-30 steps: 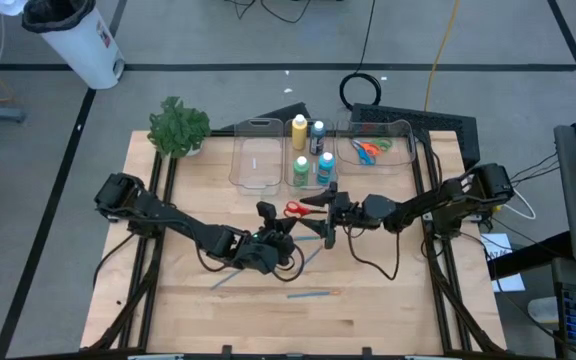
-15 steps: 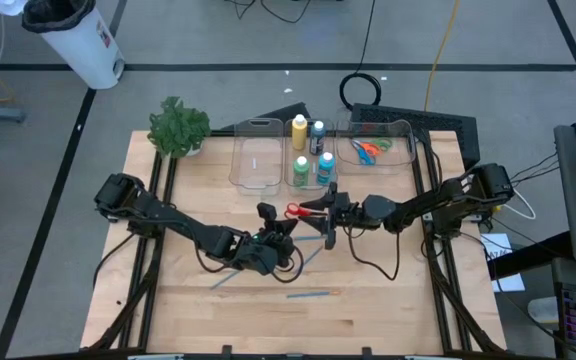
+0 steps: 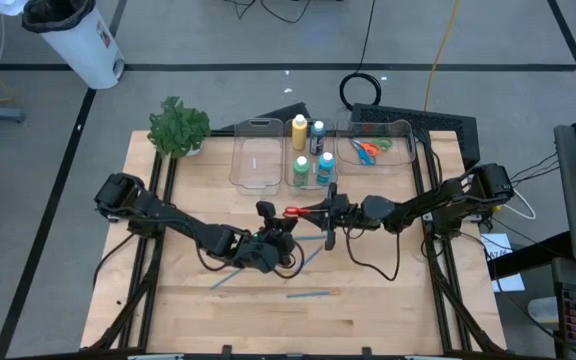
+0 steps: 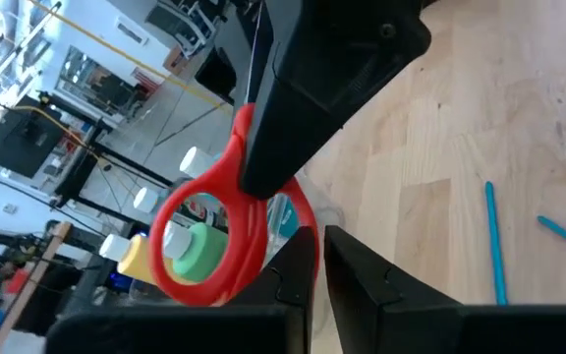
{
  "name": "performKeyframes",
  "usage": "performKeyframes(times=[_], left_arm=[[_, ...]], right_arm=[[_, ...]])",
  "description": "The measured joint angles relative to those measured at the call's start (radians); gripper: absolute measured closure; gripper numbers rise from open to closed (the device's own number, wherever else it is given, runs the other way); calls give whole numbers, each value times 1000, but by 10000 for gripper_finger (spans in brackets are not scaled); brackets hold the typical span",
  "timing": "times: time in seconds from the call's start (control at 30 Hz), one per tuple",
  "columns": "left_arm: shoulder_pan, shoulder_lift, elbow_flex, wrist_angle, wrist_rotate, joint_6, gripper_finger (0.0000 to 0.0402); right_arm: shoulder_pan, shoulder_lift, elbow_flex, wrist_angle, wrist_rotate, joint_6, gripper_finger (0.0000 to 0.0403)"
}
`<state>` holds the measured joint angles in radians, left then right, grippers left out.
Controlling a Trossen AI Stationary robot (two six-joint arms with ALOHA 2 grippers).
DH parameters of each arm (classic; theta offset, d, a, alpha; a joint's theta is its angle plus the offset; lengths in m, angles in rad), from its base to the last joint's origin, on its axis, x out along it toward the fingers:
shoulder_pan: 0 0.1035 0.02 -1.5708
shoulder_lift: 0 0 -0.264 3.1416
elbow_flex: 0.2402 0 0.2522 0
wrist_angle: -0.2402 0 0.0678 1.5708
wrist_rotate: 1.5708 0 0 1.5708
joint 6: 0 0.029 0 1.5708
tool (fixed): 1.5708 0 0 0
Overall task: Pick & Place Paint Supplies
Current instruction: Put the red scissors into the right transparent bin
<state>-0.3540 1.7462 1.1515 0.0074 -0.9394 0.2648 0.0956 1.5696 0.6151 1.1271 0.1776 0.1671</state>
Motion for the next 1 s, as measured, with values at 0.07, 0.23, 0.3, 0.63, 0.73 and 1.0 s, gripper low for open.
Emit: performKeyframes(times=[0.07, 0.23, 0.3, 0.63, 0.73, 1.0], left_arm=[[5, 0, 0, -4, 25, -28, 366], [26, 0, 0, -11, 82, -119, 363], [31, 0, 0, -34, 88, -170, 352], [-3, -17, -2, -102, 223, -251, 211], [-16, -31, 0, -83, 282, -238, 182], [-14, -29, -1, -86, 294, -241, 156]], right_arm=[[0, 0, 0, -4, -21, -7, 384], [0, 0, -1, -23, -21, -22, 373], [-2, -1, -1, -31, -21, -26, 369], [-50, -289, -136, -141, 16, -96, 384], [-67, -427, -239, -153, 116, -105, 373], [-152, -739, -505, -148, 384, -131, 385]])
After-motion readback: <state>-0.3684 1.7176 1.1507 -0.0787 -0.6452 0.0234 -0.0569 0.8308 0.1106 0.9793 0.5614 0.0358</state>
